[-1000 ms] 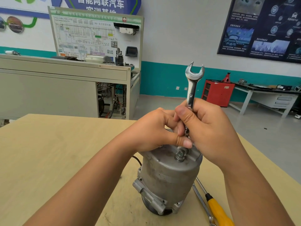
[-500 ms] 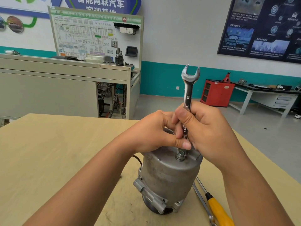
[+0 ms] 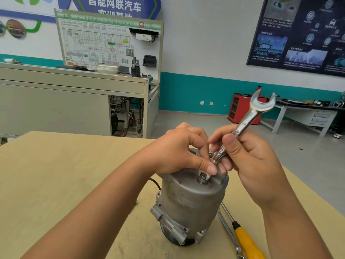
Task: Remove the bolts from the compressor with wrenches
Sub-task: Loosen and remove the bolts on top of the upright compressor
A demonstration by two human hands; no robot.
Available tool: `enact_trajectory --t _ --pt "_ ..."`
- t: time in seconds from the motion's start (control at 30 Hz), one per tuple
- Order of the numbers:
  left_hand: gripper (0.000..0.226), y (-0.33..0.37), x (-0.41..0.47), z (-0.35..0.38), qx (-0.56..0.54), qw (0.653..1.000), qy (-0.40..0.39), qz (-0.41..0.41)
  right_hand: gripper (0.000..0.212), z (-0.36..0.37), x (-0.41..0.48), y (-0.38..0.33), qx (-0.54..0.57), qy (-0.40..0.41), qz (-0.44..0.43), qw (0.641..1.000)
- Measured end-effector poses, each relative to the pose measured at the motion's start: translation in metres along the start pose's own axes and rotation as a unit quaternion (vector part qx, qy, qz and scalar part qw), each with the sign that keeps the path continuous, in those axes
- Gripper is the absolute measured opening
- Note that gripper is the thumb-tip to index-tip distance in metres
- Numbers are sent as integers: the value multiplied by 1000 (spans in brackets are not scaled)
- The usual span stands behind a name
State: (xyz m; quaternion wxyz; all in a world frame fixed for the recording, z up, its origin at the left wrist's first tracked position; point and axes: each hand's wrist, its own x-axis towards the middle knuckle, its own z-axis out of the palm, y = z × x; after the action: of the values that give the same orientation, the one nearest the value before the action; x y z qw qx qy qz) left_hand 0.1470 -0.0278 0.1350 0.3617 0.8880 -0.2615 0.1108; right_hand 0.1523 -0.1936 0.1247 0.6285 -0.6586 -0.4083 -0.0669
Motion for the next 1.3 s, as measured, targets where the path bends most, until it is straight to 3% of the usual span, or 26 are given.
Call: enact_trajectory --t 0.1,0.23,0.43,0.63,0.7,0.8,0.9,1.03,1.13,1.3 --pt "22 2 1 3 25 1000 7 -7 21 0 -1 3 22 73 39 996" --pt "26 0 0 3 19 1000 18 -9 23 6 7 3 12 90 63 994" --pt "11 -2 0 -4 -20 999 -29 -14 23 9 18 3 -9 61 73 995" --pt "14 -5 -1 -9 -53 995 -82 -25 32 6 27 3 15 -31 103 994" --pt "4 -6 -2 -11 -73 993 -86 -39 33 7 28 1 15 -54 104 993" --pt "38 -8 -3 -10 -90 994 -65 -22 31 12 28 -1 -42 -58 86 994" --pt "47 -4 -5 -8 -96 994 -58 14 29 16 25 0 -111 -47 57 991" --pt "17 -6 -8 -5 -31 999 -23 7 17 15 19 0 -98 -13 18 995" --pt "24 -5 -8 -2 26 1000 -2 -13 9 15 11 -1 -67 24 8 997" --pt "27 4 -9 -2 57 998 7 -7 19 19 2 0 -40 41 25 998"
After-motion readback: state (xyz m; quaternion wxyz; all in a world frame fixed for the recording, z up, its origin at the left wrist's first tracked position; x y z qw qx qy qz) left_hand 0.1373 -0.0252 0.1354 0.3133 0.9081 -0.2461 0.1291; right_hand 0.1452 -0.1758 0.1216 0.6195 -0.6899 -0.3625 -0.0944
